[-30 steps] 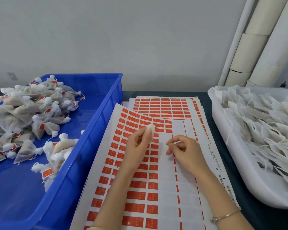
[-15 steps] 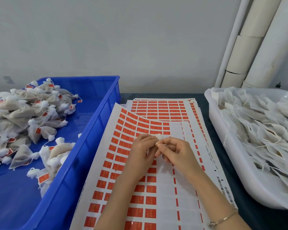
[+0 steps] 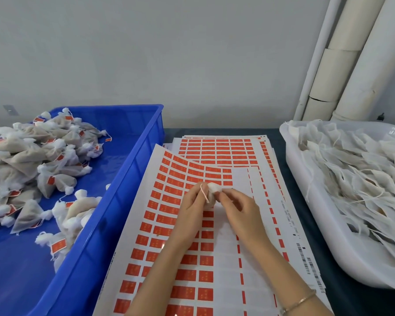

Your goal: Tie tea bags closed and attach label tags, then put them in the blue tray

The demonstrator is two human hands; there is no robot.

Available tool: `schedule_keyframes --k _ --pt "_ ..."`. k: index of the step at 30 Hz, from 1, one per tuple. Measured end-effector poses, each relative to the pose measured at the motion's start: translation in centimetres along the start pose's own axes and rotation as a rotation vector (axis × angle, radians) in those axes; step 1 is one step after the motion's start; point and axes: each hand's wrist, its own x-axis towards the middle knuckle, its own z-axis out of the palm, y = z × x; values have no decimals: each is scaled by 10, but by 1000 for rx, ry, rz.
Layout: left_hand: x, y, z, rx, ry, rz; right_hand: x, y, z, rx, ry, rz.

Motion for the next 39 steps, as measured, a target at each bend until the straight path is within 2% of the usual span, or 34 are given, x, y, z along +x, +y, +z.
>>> schedule_keyframes --k 6,11,17,26,34,39 --pt "-3 7 0 -1 -15 7 5 0 -3 209 -30 156" --pt "-2 5 0 -4 -30 -17 6 -1 -5 244 9 225" --pt "1 1 -1 -44 21 -59 4 -1 -5 335 30 261" --pt "4 -1 -2 -30 -22 -75 6 0 -8 328 50 234" --pt "5 -2 -4 -78 -14 -93 5 3 -7 221 92 117" --pt "5 -2 -4 -115 -32 -108 -1 0 -6 -62 130 -226"
